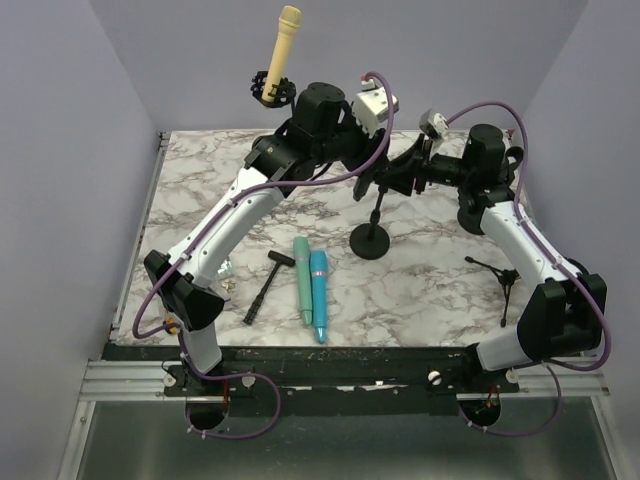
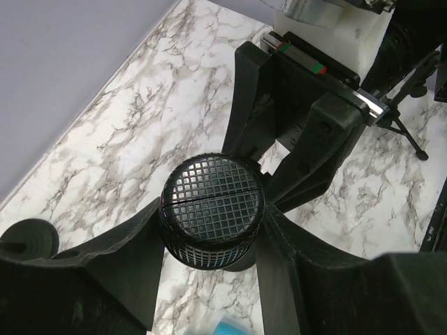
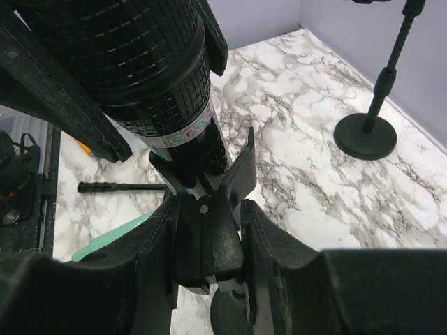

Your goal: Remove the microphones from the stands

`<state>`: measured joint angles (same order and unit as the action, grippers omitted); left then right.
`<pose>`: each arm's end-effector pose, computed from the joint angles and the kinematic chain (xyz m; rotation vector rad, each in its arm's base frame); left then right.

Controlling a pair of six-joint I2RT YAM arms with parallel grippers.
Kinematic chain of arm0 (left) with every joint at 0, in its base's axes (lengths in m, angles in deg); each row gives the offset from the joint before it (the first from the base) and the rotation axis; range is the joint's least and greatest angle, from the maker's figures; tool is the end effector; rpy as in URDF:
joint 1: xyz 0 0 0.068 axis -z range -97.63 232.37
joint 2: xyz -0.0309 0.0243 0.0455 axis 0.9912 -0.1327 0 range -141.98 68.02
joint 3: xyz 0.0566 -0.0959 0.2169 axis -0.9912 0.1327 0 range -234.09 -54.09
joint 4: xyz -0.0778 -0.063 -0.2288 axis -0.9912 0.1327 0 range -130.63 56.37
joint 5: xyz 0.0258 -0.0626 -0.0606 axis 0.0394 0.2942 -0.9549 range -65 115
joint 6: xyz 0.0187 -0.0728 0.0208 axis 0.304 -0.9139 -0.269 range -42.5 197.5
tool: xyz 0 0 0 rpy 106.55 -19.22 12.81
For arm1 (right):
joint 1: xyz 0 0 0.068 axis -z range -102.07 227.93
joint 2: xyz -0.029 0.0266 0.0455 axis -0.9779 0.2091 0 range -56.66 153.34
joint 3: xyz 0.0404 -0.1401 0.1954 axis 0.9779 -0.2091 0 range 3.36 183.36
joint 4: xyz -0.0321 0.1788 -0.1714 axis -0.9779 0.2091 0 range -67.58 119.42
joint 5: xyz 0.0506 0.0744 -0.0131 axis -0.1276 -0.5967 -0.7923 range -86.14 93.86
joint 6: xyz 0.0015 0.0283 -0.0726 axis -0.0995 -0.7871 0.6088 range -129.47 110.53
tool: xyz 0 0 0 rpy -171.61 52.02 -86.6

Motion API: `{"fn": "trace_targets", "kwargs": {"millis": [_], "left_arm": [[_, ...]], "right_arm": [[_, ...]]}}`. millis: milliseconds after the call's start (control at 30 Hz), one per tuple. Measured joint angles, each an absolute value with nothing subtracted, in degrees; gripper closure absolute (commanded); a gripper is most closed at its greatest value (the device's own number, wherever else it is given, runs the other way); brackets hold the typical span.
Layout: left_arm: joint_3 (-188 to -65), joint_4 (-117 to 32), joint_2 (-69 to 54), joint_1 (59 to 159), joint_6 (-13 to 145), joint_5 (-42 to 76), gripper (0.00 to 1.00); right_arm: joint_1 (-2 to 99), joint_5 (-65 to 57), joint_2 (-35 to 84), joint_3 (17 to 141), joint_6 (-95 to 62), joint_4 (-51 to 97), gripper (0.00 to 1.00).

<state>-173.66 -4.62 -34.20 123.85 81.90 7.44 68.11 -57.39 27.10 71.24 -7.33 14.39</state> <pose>0.2891 -0.2826 0.4246 0.9520 1.6989 -0.7251 0.3247 0.1154 0.3256 -0.9526 1.4517 1.0016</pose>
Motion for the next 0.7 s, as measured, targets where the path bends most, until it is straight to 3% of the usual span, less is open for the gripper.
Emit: {"fn": "trace_targets", "kwargs": {"millis": [233, 700], "left_arm": [[-176.1, -4.5, -34.1, 123.7, 80.7, 11.0, 1.00], [-174.8, -2.5, -24.8, 123.0, 71.7, 34.7, 1.00]], "right_arm": [[67.8, -55.7, 27.1, 71.4, -6.1, 14.9, 0.99], [67.5, -49.0, 26.4, 71.2, -6.5, 14.6, 0.99]]}}
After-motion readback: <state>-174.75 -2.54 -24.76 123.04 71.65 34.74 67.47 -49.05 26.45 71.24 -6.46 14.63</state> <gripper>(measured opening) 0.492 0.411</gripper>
